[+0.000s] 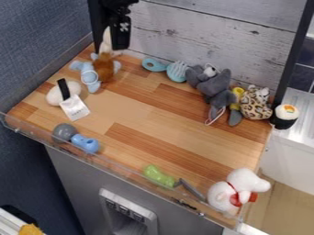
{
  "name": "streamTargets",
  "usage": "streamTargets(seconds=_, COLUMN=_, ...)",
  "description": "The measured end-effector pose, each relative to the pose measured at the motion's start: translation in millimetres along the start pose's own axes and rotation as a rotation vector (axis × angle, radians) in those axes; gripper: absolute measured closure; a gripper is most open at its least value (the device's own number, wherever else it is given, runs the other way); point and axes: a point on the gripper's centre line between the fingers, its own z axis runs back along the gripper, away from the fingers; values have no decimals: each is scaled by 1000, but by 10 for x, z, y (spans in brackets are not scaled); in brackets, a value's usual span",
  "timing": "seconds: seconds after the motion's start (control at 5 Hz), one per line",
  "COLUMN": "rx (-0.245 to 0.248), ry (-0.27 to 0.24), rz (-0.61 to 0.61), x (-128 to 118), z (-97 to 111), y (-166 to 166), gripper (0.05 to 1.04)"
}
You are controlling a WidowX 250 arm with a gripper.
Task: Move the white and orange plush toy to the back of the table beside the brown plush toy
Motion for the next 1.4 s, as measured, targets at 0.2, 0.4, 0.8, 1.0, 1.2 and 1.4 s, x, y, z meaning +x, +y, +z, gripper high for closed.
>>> streamTargets(seconds=0.2, rx=3, ry=4, rz=-240, x=-44, z=-12, y=250, gripper=85)
streamTargets(seconds=0.4, rx=-5, ry=12, rz=-459, x=-84, z=-49, y=379, gripper=86)
streamTargets(seconds=0.8, rx=-5, ry=20, rz=-515, x=-160, z=-62, y=420, gripper=85)
streamTargets(seconds=1.0, rx=-42, ry=25, rz=-366, x=-248, z=-277, y=361, gripper=85)
streamTargets(seconds=1.2, rx=-43, ry=22, rz=-170, x=-334, z=-243, y=259, gripper=87)
streamTargets(seconds=1.4, rx=-39, ry=14, rz=26, x=-489, z=-268, y=241, gripper=87)
